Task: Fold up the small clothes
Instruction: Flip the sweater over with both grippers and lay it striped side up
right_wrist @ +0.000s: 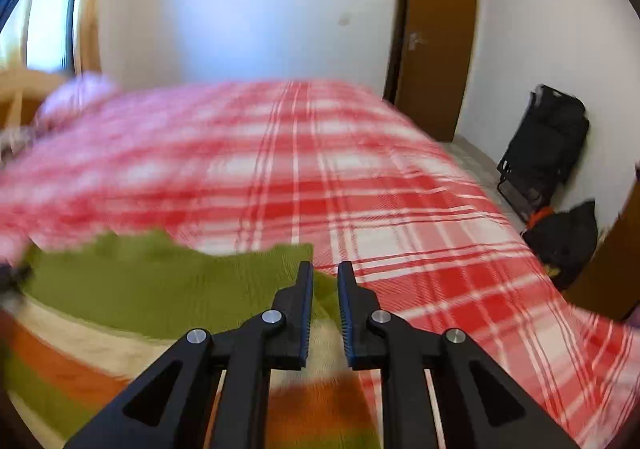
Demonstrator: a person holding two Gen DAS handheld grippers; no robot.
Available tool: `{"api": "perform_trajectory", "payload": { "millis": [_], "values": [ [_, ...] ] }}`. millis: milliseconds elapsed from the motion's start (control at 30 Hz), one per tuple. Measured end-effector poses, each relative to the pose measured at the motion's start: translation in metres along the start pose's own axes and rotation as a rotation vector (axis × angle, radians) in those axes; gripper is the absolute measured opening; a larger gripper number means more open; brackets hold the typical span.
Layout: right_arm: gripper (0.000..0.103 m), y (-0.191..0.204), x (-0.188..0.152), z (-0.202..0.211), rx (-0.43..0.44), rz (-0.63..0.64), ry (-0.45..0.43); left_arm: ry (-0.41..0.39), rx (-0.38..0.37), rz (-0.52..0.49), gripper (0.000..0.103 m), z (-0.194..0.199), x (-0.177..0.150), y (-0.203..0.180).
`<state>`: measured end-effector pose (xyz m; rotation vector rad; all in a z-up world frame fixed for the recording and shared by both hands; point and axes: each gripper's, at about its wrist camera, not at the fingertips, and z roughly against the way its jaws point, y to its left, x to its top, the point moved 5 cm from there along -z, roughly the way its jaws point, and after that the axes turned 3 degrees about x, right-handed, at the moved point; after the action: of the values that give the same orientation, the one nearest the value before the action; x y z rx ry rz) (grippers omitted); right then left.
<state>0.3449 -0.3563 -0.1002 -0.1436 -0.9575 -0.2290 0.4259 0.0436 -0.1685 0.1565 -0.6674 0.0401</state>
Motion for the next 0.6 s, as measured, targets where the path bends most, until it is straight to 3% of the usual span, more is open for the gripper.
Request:
{"api": "perform_trajectory", "payload": {
  "millis": [133,267,500,600],
  "values": [
    [0.013,0.01,-0.024,0.04,0.096,0.018,0.041,-0.042,-0.009,-0.033,0.076,0.042,-0.02,0.0],
    [0.013,0.023,-0.065,0.07,0.111,0.047,0.047,-0.043,-0.034,-0.057,0.077,0.075,-0.05,-0.009],
    [0.013,0.019,-0.122,0.045,0.1,-0.026,0.164,-0.033,-0.041,-0.089,0.077,0.097,-0.101,-0.025],
    [0.014,0.015,-0.123,0.048,0.125,-0.056,0.154,-0.053,-0.025,-0.096,0.077,0.095,-0.113,-0.028]
  ]
}}
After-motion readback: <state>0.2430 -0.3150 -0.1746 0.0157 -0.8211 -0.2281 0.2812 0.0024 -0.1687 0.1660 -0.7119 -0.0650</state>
